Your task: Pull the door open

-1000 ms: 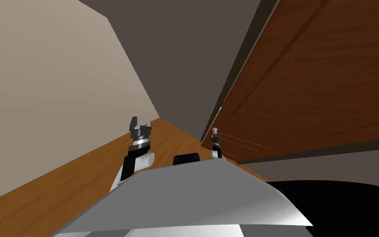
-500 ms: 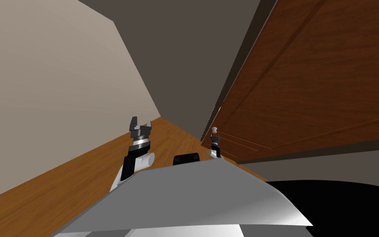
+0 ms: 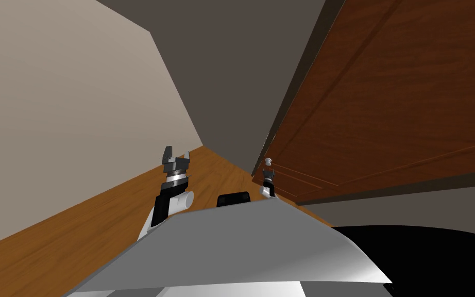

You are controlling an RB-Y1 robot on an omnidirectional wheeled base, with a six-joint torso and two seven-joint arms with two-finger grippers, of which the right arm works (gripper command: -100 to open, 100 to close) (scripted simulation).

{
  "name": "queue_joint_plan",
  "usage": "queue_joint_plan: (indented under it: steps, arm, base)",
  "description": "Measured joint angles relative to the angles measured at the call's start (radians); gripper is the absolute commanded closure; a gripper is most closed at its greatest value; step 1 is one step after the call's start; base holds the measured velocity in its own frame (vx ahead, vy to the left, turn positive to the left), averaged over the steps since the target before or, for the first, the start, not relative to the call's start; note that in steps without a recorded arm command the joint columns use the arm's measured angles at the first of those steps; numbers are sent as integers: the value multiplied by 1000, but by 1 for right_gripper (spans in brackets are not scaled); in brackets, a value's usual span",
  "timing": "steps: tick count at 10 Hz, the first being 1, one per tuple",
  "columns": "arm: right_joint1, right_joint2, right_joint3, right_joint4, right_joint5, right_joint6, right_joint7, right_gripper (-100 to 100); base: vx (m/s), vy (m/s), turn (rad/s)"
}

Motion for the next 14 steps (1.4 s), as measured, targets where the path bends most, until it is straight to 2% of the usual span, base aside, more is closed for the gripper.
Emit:
queue_joint_plan:
  steps: [8,11,12,14]
  arm:
    - [-18,33,25,-17,-86,9,-193,-100]
    - [-17,42,31,-27,-105,13,-232,-100]
    - [-22,26,32,-2,-105,4,-249,-100]
    - [4,-17,33,-11,-109,11,-294,-100]
  base:
    - [-69,-3,35]
    - [-20,-6,19]
    - [191,-10,41]
    - [202,15,29]
